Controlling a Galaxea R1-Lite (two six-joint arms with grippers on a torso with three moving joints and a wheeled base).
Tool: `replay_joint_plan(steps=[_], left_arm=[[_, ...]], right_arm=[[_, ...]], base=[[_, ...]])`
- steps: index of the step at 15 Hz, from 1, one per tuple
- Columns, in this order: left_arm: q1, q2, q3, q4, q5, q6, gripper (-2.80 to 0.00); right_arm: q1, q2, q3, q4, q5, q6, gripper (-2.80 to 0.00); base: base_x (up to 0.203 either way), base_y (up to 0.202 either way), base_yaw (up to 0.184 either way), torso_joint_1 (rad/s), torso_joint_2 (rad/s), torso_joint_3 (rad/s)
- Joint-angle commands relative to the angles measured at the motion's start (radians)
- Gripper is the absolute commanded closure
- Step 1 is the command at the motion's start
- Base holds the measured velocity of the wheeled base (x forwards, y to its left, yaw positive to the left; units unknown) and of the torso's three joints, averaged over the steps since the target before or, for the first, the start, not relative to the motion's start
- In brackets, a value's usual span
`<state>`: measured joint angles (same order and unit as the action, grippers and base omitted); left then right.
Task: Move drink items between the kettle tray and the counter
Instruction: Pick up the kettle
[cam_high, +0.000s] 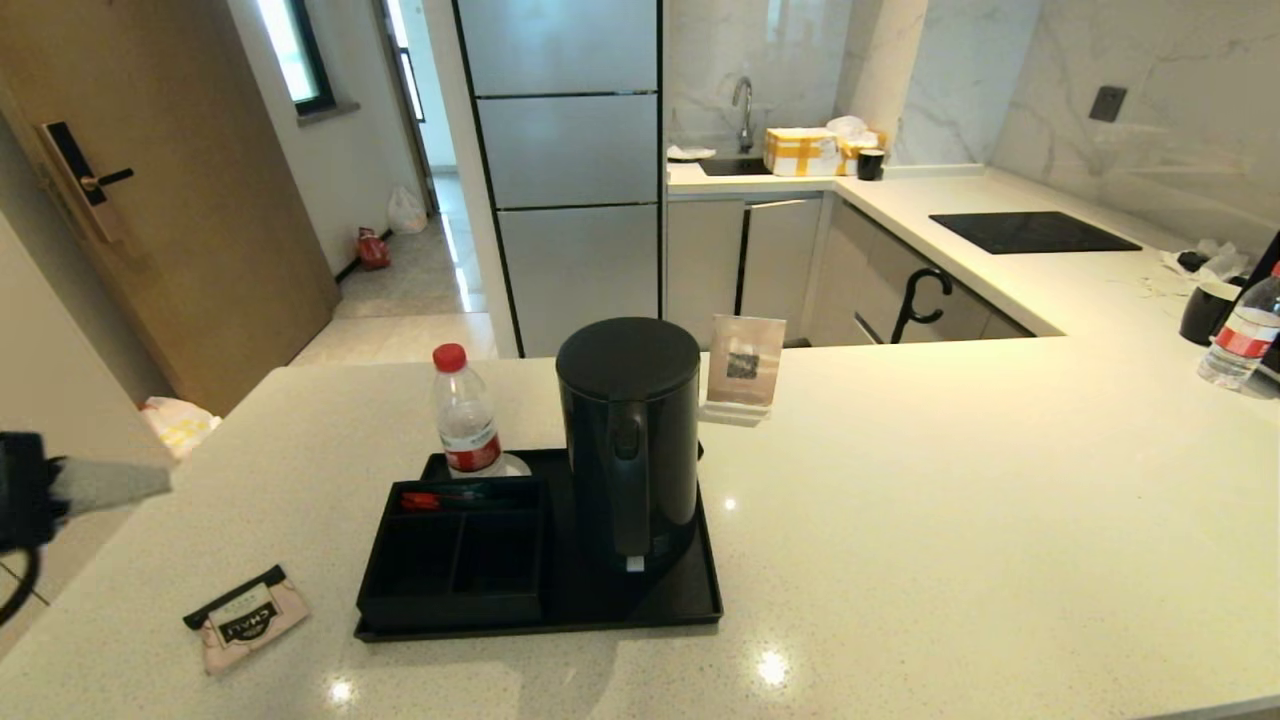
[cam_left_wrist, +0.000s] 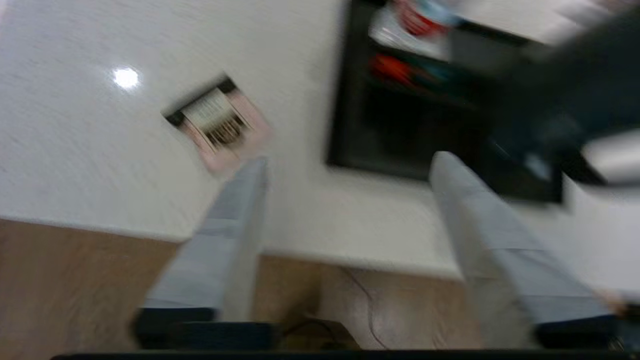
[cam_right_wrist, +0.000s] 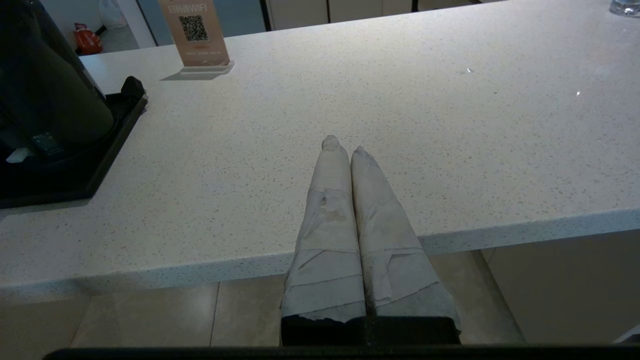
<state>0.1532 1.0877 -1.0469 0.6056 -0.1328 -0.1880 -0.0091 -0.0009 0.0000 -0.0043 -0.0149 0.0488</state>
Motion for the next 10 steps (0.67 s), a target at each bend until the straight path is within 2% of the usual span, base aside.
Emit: replay_joint_plan(steps=[1,2,4,6,7,10], left_arm=[[-0.019,-0.268,-0.050,0.182,-0.050,0.015,0.00],[-0.027,-0.318,-0.080,0.264,-0.076,0.031,0.00],[-0.038,-0.354,-0.123,0.351,-0.130,0.046,0.00],[-0.047,-0.429,-0.251,0.483,-0.198,0.048,0.00],[-0.052,-0.452,-0.279,0.535,-0.231,0.048,0.00],[-0.052,-0.453,-0.280,0.536,-0.232,0.048,0.00]], right_arm=[[0.000,0.001,0.000,0.000,0.000,0.000,0.00],[0.000,0.001,0.000,0.000,0.000,0.000,0.00],[0.000,0.001,0.000,0.000,0.000,0.000,0.00],[0.000,0.001,0.000,0.000,0.000,0.000,0.00],[0.000,0.001,0.000,0.000,0.000,0.000,0.00],[0.000,0.001,0.000,0.000,0.000,0.000,0.00]], base=[[0.000,0.000,0.000,0.000,0.00,0.000],[0.000,0.000,0.000,0.000,0.00,0.000],[0.000,0.000,0.000,0.000,0.00,0.000],[0.000,0.000,0.000,0.000,0.00,0.000],[0.000,0.000,0.000,0.000,0.00,0.000],[0.000,0.000,0.000,0.000,0.00,0.000]])
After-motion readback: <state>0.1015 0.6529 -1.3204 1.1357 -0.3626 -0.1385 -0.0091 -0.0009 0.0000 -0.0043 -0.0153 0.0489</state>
